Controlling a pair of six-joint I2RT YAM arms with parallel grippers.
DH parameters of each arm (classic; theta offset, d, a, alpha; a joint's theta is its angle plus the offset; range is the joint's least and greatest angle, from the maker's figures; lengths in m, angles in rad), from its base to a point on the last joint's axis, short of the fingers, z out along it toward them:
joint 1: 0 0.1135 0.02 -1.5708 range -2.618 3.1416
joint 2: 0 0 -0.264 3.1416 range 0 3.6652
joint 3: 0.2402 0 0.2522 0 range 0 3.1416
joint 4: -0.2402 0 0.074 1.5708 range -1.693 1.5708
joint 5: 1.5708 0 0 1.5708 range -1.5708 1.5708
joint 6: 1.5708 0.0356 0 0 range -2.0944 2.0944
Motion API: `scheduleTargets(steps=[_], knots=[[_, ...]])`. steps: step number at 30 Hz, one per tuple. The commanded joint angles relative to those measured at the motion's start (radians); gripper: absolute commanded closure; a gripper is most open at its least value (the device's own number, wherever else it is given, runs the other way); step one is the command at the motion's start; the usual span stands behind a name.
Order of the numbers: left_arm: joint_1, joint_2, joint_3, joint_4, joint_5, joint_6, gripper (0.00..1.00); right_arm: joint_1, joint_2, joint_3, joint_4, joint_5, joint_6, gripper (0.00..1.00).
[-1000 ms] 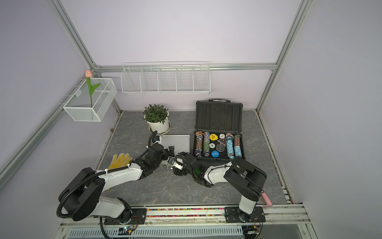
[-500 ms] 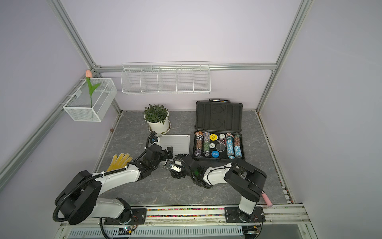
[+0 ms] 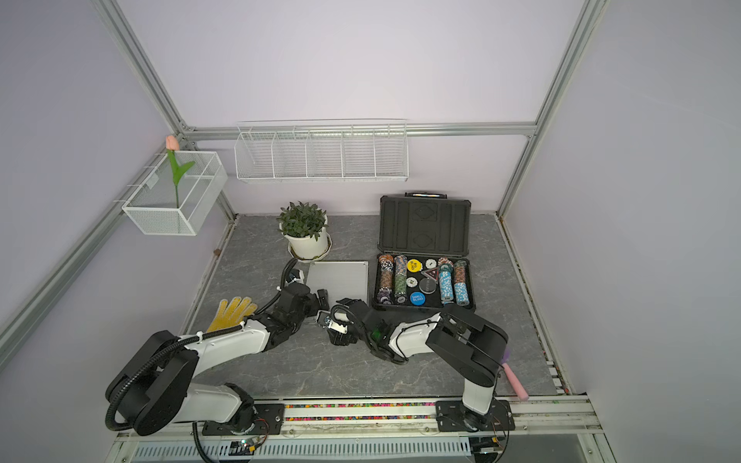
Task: Close the poker set cases
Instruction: Fasten the fastener on the poker set case.
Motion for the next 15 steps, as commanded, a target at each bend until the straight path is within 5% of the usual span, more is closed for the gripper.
scheduleTargets(steps=[1, 15], knots=[[0.005, 0.035, -0.015, -0.018, 0.013, -0.028, 0.01, 0.004, 0.024, 0.017, 0.013, 0.026, -0.042, 0.09], [0.006, 0.034, -0.059, 0.012, 0.038, -0.067, 0.01, 0.004, 0.074, 0.048, -0.025, 0.094, -0.055, 0.0]])
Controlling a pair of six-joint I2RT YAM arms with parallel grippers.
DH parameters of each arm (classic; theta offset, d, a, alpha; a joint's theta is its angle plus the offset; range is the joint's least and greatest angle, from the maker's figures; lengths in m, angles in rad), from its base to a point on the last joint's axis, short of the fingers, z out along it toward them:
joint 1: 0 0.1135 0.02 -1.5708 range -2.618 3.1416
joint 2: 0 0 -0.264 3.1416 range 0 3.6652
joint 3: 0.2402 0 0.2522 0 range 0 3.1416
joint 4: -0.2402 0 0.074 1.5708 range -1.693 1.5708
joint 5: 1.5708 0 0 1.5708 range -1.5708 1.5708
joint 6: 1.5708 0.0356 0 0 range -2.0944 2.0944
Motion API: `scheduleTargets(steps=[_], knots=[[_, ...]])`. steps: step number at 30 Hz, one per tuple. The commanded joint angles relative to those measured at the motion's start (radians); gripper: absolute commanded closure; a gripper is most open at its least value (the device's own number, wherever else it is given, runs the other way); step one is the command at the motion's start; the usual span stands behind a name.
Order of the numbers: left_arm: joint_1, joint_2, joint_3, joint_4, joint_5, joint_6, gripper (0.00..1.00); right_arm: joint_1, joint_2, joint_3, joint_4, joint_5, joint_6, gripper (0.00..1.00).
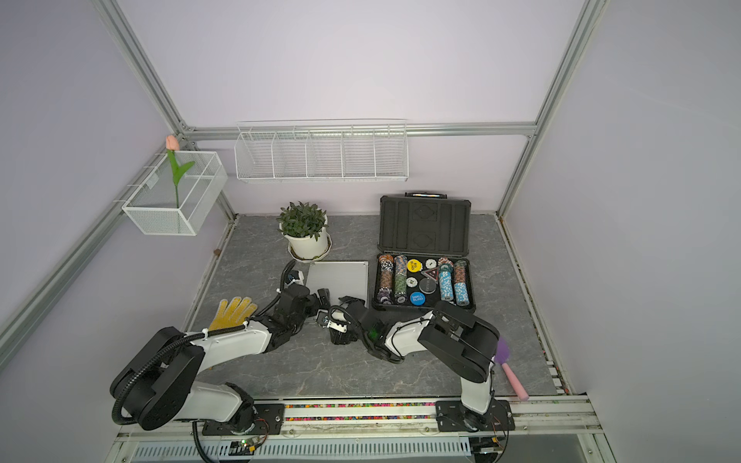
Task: Close the poker set cases
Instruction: Fasten the fastener on the poker set case.
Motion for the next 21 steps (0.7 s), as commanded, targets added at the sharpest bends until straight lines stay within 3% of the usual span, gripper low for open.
scheduleTargets(steps=[1, 9, 21], knots=[[0.005, 0.012, -0.031, -0.07, 0.016, -0.014, 0.01, 0.003, 0.024, 0.018, -0.022, 0.012, -0.013, 0.0], [0.006, 0.001, -0.043, -0.063, 0.019, -0.019, 0.01, -0.011, 0.015, 0.024, -0.026, -0.018, 0.025, 0.1], [0.013, -0.016, -0.062, -0.055, 0.019, -0.025, 0.01, -0.02, 0.015, 0.036, -0.077, -0.035, 0.025, 0.16]])
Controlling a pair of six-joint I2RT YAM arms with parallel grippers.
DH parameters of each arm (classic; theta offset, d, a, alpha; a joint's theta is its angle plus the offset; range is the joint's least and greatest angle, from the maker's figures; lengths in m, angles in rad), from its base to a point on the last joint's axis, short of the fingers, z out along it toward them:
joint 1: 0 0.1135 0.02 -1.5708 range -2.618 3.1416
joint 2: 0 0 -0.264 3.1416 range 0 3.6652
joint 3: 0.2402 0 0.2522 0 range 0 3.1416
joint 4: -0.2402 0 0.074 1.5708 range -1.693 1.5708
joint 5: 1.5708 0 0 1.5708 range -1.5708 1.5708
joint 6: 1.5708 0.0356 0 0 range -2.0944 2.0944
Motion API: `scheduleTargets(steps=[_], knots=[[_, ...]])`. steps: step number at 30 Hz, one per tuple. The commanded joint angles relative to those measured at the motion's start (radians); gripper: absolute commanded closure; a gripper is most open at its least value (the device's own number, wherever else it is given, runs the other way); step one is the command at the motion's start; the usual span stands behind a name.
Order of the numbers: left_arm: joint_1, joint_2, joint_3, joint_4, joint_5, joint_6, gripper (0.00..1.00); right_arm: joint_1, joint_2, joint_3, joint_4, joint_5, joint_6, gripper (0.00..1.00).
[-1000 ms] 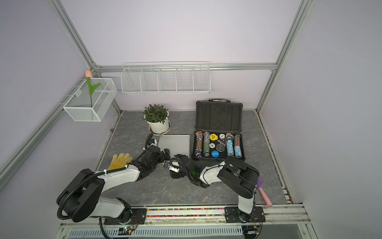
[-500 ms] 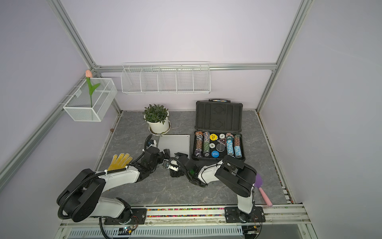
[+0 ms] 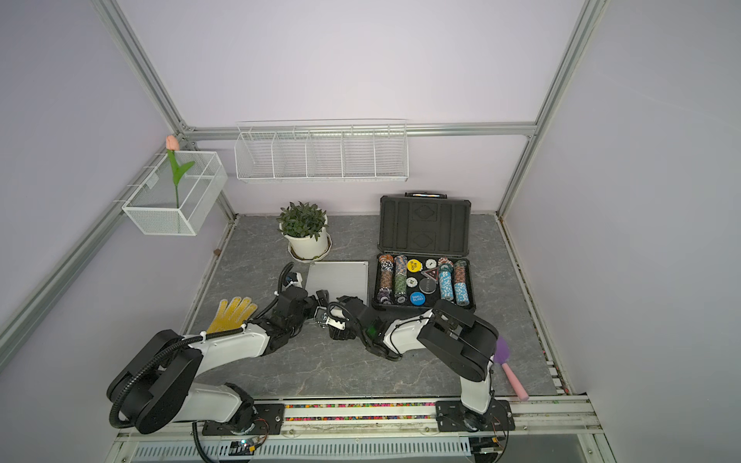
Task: Close the poker set cases
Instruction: Fasten the fastener on the poker set case.
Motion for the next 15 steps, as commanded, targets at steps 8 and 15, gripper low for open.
scheduleTargets(steps=[8, 15], knots=[[0.008, 0.002, -0.037, -0.074, 0.004, -0.007, 0.01, -0.01, 0.041, 0.006, -0.069, 0.043, -0.009, 0.2], [0.011, -0.003, -0.04, -0.071, 0.006, -0.009, 0.01, -0.011, 0.053, 0.004, -0.104, 0.093, -0.039, 0.27]])
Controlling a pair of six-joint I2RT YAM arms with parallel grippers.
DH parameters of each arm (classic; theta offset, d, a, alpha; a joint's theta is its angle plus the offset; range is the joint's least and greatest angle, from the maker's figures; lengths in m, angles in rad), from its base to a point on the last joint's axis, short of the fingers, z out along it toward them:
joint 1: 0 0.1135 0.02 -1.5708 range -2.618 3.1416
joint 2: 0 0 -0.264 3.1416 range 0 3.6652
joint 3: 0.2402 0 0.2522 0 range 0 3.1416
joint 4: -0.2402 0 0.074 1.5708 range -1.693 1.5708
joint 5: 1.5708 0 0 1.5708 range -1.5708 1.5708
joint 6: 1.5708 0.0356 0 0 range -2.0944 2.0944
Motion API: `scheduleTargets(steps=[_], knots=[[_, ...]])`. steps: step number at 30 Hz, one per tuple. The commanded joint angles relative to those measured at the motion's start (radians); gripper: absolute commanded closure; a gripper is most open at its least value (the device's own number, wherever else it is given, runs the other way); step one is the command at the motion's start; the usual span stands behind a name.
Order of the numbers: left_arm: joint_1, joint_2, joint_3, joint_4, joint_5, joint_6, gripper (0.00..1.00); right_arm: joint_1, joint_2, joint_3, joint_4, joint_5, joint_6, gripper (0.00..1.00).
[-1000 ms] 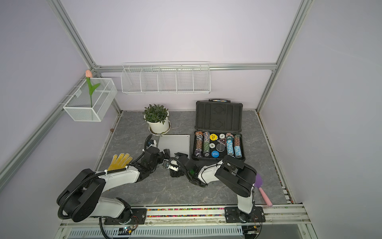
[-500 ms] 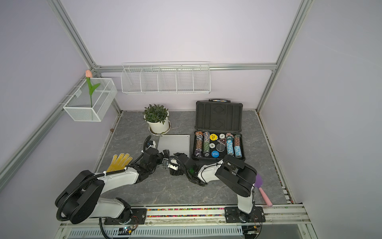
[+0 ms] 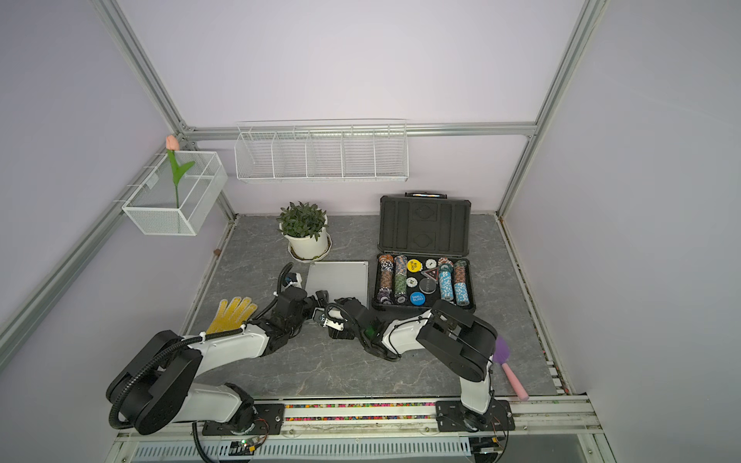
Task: Close the poker set cases
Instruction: Fasten the fastener on the poker set case.
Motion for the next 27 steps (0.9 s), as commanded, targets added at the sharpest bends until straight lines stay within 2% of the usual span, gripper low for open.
scheduleTargets(steps=[1, 5, 27], knots=[[0.006, 0.002, -0.034, -0.077, -0.001, -0.009, 0.01, -0.021, 0.046, -0.006, -0.105, 0.079, -0.019, 0.29], [0.01, -0.002, -0.037, -0.078, -0.002, -0.011, 0.01, -0.024, 0.044, -0.002, -0.14, 0.068, -0.021, 0.36], [0.016, -0.014, -0.042, -0.089, -0.007, -0.008, 0.01, -0.062, 0.007, 0.012, -0.262, -0.074, -0.05, 0.5]])
